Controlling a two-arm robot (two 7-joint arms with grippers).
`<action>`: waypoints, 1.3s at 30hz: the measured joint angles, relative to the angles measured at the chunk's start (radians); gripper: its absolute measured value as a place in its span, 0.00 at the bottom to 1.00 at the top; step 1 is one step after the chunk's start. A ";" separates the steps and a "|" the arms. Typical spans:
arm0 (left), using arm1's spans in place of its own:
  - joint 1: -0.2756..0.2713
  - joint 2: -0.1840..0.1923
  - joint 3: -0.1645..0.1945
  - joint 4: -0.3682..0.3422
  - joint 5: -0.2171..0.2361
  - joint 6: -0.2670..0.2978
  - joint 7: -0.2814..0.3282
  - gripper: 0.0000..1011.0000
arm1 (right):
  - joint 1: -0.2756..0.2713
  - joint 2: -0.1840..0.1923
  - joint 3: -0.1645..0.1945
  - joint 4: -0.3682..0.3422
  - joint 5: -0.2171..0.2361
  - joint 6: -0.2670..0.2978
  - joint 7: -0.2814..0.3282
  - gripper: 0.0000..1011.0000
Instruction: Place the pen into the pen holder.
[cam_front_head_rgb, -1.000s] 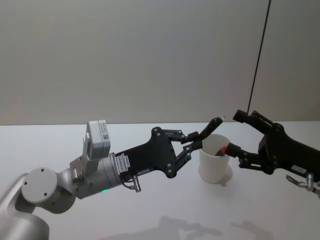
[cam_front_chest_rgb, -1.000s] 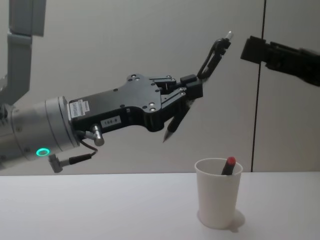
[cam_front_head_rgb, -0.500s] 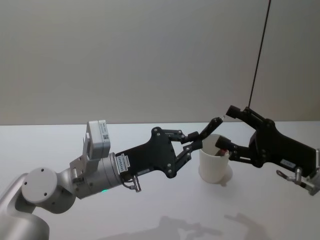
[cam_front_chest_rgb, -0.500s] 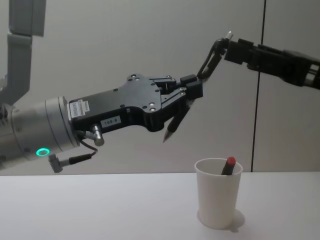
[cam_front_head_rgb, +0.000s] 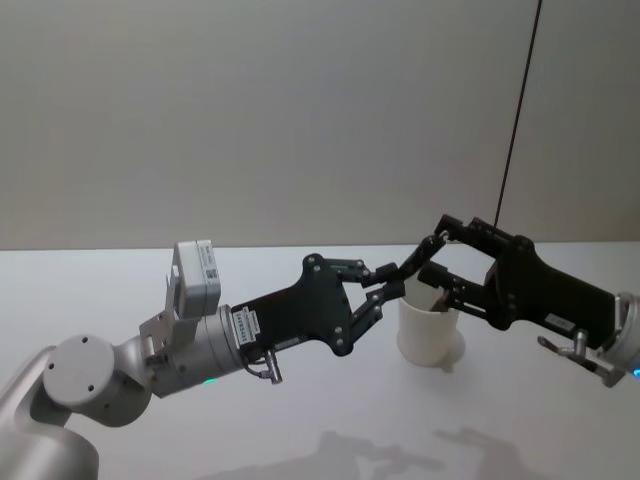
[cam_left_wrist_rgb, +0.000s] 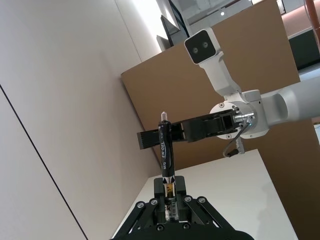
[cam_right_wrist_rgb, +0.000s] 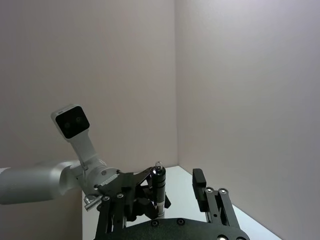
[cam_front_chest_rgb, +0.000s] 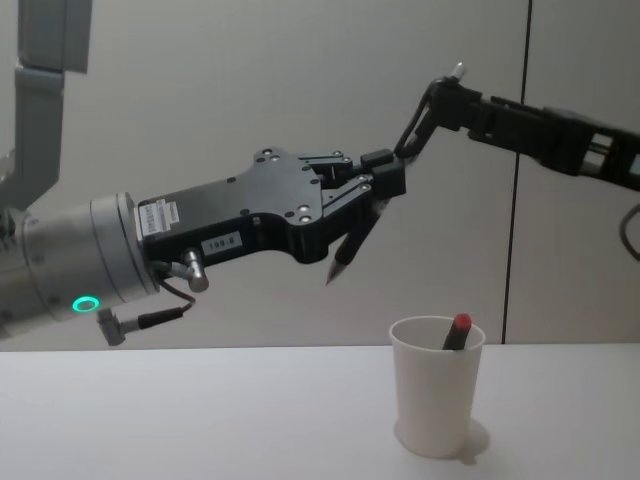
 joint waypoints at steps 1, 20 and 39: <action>0.000 0.000 0.000 0.000 0.000 0.000 0.000 0.13 | 0.000 0.000 0.000 0.000 0.000 0.000 0.000 0.76; 0.000 0.000 0.000 0.000 0.000 0.000 -0.001 0.13 | 0.016 -0.008 -0.030 0.015 0.011 0.014 0.015 0.16; 0.000 0.000 0.000 0.000 0.000 0.000 0.000 0.43 | 0.025 -0.008 -0.051 0.020 0.028 0.017 0.004 0.14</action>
